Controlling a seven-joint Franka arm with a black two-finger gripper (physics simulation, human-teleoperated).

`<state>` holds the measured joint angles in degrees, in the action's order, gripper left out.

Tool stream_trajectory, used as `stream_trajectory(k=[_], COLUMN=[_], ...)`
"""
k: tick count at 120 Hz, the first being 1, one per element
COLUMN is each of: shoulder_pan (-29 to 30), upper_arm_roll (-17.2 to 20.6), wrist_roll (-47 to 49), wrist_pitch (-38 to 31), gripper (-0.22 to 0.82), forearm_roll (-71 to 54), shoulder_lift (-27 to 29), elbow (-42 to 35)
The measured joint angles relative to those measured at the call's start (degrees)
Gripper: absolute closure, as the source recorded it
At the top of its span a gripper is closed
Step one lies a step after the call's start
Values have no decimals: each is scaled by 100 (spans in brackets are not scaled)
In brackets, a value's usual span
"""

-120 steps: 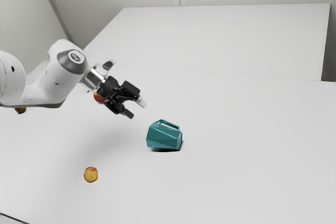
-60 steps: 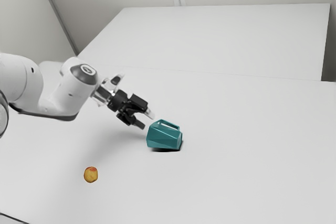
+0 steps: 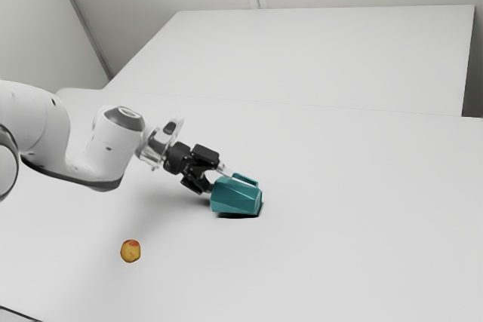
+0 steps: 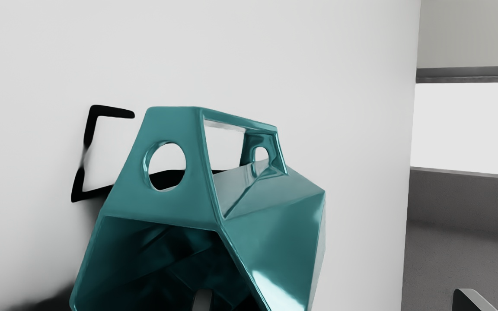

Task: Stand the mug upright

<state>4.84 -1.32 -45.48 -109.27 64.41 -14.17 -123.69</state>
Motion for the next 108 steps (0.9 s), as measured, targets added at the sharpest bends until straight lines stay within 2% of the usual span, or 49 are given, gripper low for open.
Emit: stream_trajectory(k=[7,26,43,59,84,108], shoulder_pan=[0,0,0,0,0,0], upper_arm_roll=[0,0,0,0,0,-7], wrist_roll=[-26,-89,-141,-180,-219,-194], wrist_pitch=[28,71,93,108,131,171], gripper=[4,45,64,72,76,78], forearm_roll=[40,81,88,72,29,-87], shoulder_lift=[-19,-12,-7,21,89,639], elbow=[-2,8,16,53,62,64])
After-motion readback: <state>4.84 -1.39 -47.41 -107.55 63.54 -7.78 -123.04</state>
